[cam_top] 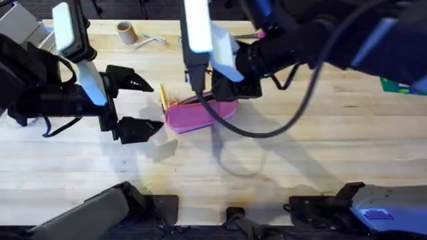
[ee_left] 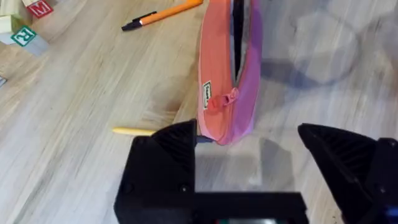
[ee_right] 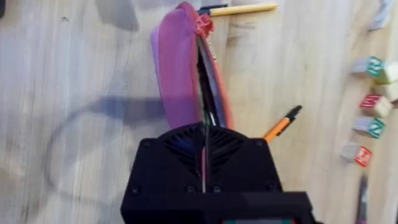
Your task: Unzip the bag, pick up the pens from the table one at a time and place them inside, then zip the bag closed.
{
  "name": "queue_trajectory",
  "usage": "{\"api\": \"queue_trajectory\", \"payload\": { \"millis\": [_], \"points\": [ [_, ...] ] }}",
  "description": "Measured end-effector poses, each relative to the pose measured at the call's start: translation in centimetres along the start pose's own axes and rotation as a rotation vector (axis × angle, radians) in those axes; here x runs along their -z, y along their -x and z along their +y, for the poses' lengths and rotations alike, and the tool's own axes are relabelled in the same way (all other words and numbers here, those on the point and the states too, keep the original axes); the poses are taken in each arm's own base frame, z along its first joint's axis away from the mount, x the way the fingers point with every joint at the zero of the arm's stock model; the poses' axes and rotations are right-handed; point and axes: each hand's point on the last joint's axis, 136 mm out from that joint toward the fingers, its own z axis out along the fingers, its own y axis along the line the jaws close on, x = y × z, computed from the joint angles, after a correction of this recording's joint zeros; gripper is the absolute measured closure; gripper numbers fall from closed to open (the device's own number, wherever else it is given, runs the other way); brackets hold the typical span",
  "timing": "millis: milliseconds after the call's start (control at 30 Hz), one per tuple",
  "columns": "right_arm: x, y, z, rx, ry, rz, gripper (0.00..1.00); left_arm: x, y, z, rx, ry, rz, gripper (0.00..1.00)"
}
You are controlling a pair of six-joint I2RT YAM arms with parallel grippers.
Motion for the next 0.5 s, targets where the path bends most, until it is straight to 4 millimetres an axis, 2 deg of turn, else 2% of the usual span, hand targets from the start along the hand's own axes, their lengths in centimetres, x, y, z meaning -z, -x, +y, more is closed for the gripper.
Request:
{"api": "queue_trajectory", "payload": {
  "millis": [233,500],
  "points": [
    [-2.9,-1.3,0.7,-0.027,0.075,0.035,0.97,0.0,0.0,0.0,0.0,0.0,0.0,0.006],
    [-4.4,-1.8,0.8,-0.057,0.1,0.049,0.97,0.0,0.0,0.0,0.0,0.0,0.0,0.006]
  ]
}}
